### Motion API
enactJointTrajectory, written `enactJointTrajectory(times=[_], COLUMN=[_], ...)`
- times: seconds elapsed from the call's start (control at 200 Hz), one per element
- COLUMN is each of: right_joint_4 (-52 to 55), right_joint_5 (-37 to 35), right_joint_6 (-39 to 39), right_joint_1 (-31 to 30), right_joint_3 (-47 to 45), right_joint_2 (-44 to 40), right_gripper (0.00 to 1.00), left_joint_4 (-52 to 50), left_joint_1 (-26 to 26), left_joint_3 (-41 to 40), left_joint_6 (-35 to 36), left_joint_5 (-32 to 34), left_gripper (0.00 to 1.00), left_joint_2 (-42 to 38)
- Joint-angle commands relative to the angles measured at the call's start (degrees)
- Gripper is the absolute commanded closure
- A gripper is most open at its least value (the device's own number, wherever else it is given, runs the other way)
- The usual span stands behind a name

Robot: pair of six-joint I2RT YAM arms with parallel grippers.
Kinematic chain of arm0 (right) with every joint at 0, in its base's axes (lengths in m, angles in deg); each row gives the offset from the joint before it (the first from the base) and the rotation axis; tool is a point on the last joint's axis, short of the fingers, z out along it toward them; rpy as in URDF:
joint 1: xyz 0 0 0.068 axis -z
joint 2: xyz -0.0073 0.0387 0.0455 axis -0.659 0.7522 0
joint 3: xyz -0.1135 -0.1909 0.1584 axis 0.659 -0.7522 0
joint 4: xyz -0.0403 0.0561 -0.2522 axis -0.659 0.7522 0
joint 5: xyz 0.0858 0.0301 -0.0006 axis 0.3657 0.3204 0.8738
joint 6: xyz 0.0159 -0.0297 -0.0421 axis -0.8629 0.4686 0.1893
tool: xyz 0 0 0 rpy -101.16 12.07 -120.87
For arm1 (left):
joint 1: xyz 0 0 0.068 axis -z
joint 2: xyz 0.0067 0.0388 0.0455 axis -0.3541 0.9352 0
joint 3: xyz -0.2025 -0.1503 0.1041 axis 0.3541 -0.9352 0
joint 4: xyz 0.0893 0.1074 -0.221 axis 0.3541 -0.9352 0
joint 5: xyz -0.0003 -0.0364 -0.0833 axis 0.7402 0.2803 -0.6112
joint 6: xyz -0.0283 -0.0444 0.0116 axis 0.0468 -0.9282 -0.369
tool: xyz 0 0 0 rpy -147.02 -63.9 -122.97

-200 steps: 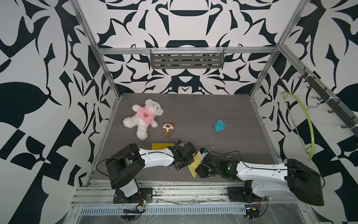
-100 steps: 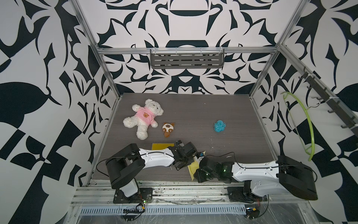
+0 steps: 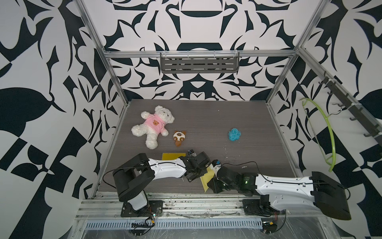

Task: Fold the square paper diagonally
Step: Fold the paper at the center of the board.

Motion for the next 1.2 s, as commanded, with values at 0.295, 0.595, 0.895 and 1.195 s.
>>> enactJointTrajectory(times=[0.295,0.595,0.895,1.195], right_joint_4=[-4.54,-5.66,-9.34,-12.46], right_joint_5=[2.27,1.56,0.08,1.40], right_joint_6=[0.88,0.92,1.02,-0.26], right_joint_1=[-1.43,-3.35,-3.51,-3.59], right_joint_3=[2.44,3.68,1.05,-1.01], right_joint_2=[8.13,9.62,2.73,1.87], right_gripper=[0.85,0.85,0.85,0.83], left_joint_4=[-6.44,-6.48,-6.64,-6.73], left_joint_1=[0.81,0.81,0.81,0.81], left_joint_3=[-1.37,-1.10,-1.11,-0.92], left_joint_6=[0.64,0.71,0.64,0.91], left_joint_5=[-1.50,-1.67,-1.41,-1.45], left_gripper=[1.00,1.00,1.00,1.00], left_joint_2=[2.66,3.00,2.67,2.84])
